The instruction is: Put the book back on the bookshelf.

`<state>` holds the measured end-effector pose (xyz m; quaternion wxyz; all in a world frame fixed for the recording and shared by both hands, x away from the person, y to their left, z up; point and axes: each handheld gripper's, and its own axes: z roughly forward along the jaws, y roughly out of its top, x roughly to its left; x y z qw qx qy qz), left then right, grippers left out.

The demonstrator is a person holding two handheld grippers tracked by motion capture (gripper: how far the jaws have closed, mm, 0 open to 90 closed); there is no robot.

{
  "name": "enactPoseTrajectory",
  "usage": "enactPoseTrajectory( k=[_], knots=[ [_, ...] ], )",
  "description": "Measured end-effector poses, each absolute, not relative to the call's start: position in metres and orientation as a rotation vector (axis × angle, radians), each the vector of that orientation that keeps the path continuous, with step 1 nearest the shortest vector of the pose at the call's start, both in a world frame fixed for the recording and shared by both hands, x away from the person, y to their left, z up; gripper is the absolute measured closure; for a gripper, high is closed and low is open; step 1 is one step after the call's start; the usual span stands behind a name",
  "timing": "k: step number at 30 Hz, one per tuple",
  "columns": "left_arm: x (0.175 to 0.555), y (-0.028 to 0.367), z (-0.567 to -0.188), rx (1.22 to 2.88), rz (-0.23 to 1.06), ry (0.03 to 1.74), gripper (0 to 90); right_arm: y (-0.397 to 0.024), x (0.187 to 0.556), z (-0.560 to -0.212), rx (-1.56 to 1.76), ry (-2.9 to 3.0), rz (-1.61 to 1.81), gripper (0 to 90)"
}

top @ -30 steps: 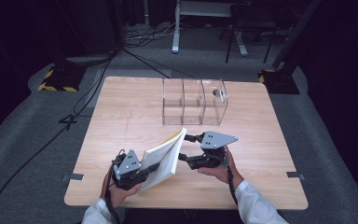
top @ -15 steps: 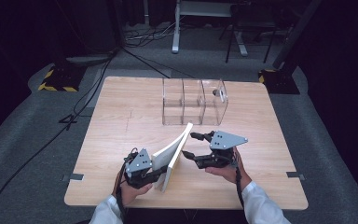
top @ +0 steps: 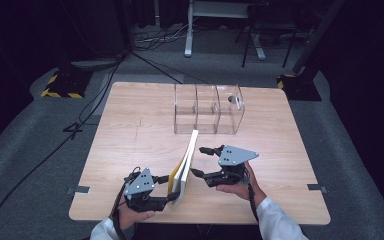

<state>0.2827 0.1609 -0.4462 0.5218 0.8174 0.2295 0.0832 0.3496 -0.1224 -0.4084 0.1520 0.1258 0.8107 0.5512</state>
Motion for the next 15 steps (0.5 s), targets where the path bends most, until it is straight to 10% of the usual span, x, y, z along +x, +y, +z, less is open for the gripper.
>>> enactPoseTrajectory(
  k=[7,15],
  knots=[
    [0.277,0.150,-0.450,2.016,0.153,0.505,21.2,-0.115,0.345,-0.414,0.331,2.351,1.549,28.7],
    [0.274,0.126,-0.451,1.999,0.321,0.590,25.8,-0.109,0.347,-0.419,0.342,2.357,1.524,27.2]
  ],
)
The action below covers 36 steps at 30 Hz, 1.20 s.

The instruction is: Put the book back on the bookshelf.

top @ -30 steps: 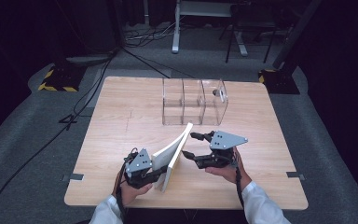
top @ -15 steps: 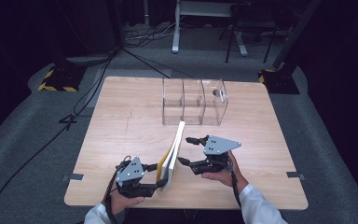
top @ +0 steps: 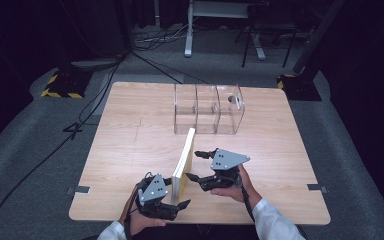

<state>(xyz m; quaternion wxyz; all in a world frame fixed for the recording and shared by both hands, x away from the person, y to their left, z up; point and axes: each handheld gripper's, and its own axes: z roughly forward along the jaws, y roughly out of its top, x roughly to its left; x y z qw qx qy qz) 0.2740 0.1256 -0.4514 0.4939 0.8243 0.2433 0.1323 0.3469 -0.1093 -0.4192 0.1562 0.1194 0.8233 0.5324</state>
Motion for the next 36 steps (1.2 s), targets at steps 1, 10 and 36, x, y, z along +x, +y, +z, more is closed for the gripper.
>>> enactPoseTrajectory(
  k=[1,10,36],
  knots=[
    [0.275,0.125,-0.452,1.994,0.356,0.616,31.5,-0.109,0.347,-0.419,0.343,2.358,1.527,26.5],
    [0.284,0.145,-0.452,1.969,0.320,0.599,69.3,-0.118,0.353,-0.420,0.385,2.342,1.529,25.8],
    [0.309,0.176,-0.451,2.004,0.213,0.463,72.2,-0.152,0.375,-0.432,0.250,2.522,1.620,53.3]
  ],
)
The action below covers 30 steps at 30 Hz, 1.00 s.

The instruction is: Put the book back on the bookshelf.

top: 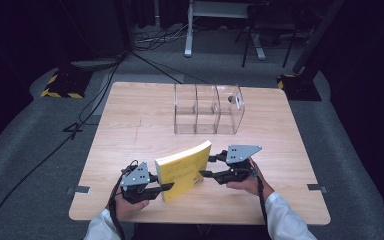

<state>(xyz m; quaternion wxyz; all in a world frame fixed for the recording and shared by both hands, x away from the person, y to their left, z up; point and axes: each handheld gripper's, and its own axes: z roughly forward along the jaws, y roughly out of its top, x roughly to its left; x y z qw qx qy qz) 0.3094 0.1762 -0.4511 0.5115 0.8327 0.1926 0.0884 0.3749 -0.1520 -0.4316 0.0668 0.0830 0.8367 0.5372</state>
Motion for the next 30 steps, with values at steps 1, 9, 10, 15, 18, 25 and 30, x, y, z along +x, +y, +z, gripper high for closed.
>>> enactPoseTrajectory(
  k=[1,9,10,15,18,25,30],
  knots=[
    [0.310,0.176,-0.452,2.003,0.218,0.477,71.5,-0.154,0.374,-0.432,0.240,2.525,1.630,55.0],
    [0.324,0.171,-0.451,2.003,0.206,0.463,65.6,-0.170,0.363,-0.432,0.108,2.559,1.658,65.9],
    [0.326,0.169,-0.451,2.000,0.192,0.458,65.6,-0.172,0.362,-0.432,0.093,2.564,1.663,66.0],
    [0.333,0.159,-0.451,2.009,0.131,0.386,69.0,-0.180,0.362,-0.432,0.061,2.585,1.688,62.4],
    [0.334,0.155,-0.450,2.017,0.113,0.362,70.5,-0.180,0.363,-0.432,0.043,2.595,1.696,61.7],
    [0.335,0.153,-0.451,2.013,0.116,0.359,70.6,-0.178,0.362,-0.435,0.075,2.577,1.679,65.7],
    [0.337,0.150,-0.451,2.006,0.111,0.358,69.8,-0.177,0.361,-0.435,0.097,2.565,1.665,72.1]
  ],
)
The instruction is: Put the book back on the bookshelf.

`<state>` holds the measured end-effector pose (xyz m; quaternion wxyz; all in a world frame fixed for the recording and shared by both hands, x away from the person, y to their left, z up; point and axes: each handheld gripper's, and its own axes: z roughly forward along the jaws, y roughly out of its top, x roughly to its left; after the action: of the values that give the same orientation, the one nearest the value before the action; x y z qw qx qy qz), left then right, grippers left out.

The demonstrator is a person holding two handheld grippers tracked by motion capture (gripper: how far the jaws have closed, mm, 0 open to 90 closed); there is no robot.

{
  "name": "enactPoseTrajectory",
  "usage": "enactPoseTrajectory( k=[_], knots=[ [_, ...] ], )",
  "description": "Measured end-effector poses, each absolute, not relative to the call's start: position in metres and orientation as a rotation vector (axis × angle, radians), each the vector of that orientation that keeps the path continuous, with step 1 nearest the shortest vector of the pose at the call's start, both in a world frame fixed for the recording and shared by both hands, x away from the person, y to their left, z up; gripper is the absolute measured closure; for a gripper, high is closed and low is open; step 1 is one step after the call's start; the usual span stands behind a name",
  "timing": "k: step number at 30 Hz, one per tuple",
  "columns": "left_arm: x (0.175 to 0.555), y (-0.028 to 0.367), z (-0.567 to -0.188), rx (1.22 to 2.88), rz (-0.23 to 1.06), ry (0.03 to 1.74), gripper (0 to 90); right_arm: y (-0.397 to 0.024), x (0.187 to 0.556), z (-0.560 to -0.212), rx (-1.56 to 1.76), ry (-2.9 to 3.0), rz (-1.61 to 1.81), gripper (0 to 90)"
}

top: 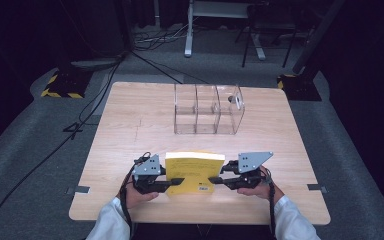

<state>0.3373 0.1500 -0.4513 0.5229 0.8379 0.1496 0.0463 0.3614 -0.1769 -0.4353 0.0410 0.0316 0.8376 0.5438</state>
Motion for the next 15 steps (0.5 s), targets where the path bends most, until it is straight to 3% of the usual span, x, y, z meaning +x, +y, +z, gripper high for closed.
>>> enactPoseTrajectory(
  k=[15],
  knots=[
    [0.345,0.126,-0.454,2.045,0.204,0.425,55.0,-0.205,0.351,-0.436,0.198,2.470,1.623,76.2]
  ],
)
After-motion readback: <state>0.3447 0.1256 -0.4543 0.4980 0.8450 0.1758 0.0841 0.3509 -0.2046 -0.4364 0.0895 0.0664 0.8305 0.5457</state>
